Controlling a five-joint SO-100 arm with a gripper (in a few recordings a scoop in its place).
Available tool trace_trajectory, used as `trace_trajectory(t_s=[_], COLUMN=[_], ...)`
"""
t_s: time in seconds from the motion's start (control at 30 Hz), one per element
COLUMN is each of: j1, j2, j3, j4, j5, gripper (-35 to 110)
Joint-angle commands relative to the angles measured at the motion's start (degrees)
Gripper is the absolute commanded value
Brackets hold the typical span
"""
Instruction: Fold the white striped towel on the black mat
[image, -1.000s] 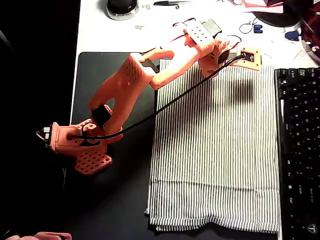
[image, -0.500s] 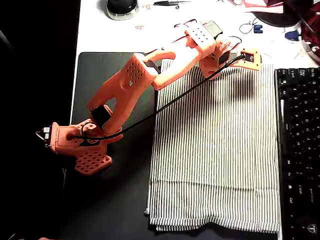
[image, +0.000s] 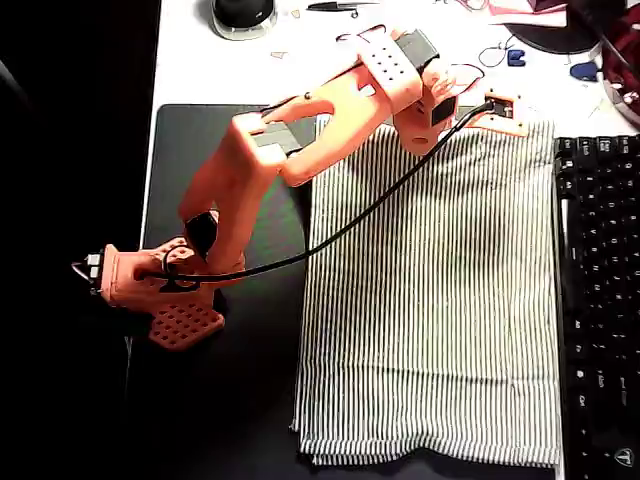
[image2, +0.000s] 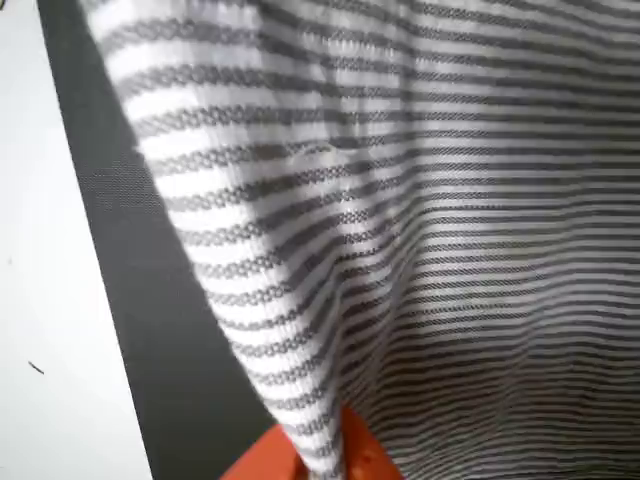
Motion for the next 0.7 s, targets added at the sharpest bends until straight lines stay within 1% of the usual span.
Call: trace_trajectory(t_s=[0.0,0.17,0.3,0.47,0.67], j1=[3.4,11.0,19.0,31.4,44.2], j2=[8.2,16.6,22.0,23.9,19.8], j3=[0.7,3.5,8.3,12.5,12.8], j4=[2.1,6.3,6.7,4.0,0.1], j5=[-2.2,-7.9,-14.5,-22.4,-31.2], gripper=[0,0,0,0,0])
